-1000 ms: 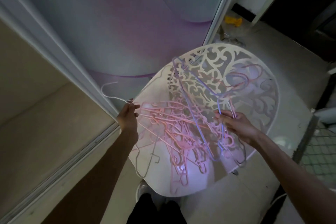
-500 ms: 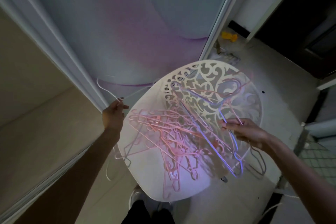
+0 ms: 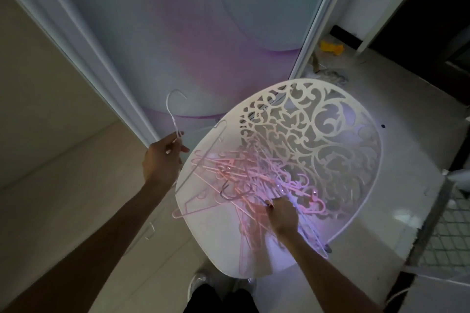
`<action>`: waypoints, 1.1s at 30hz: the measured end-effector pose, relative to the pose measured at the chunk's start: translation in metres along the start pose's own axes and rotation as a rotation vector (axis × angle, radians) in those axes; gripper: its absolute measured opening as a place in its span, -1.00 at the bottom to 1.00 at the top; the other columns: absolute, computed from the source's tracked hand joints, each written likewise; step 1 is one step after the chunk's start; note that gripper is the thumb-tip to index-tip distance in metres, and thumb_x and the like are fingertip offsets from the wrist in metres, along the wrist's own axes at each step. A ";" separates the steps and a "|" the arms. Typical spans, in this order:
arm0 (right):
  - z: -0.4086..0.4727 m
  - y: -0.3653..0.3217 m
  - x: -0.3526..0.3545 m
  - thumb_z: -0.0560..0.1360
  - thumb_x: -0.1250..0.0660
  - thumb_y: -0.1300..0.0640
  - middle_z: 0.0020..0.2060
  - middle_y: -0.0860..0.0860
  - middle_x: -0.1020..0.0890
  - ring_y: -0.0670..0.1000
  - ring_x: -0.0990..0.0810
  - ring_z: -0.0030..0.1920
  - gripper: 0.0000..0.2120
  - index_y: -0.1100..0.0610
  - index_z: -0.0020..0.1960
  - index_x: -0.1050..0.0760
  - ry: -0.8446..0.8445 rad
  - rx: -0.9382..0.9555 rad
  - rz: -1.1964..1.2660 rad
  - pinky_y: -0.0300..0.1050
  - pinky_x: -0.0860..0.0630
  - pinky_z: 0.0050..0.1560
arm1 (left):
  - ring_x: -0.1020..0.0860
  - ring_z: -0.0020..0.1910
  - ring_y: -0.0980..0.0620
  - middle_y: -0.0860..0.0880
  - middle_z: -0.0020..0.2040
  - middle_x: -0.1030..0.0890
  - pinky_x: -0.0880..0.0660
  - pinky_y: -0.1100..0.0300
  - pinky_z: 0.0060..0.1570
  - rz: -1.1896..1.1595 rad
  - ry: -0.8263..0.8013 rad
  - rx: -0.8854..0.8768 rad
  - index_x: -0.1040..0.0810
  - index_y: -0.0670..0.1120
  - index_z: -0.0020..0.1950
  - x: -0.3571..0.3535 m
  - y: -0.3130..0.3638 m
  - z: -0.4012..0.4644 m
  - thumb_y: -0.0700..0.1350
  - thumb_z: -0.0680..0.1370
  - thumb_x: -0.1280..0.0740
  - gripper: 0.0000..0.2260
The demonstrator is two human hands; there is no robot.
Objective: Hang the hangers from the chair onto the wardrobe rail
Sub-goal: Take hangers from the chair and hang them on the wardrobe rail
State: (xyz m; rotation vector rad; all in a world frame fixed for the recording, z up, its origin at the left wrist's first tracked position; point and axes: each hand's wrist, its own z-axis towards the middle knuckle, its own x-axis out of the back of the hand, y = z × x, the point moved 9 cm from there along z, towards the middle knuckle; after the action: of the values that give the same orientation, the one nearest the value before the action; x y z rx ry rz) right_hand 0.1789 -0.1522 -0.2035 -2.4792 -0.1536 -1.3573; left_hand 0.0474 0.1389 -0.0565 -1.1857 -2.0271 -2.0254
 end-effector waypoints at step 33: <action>-0.112 -0.010 0.193 0.63 -0.06 0.18 -0.47 0.05 -0.31 -0.11 -0.23 -0.56 -0.70 0.23 0.08 -0.55 0.127 0.106 0.778 -0.41 -0.16 -0.62 | -0.62 -0.52 0.14 0.00 -0.49 -0.64 -0.52 0.39 -0.53 -0.834 -0.488 0.573 -0.47 -0.18 -0.15 0.032 0.010 -0.063 -0.26 0.61 -0.15 -0.82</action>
State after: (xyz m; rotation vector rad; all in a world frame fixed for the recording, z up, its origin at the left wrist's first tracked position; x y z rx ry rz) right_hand 0.1918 -0.1883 0.0161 -2.0031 0.6767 -1.1001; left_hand 0.0000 0.0975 -0.0220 -0.8207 -3.4499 -1.1467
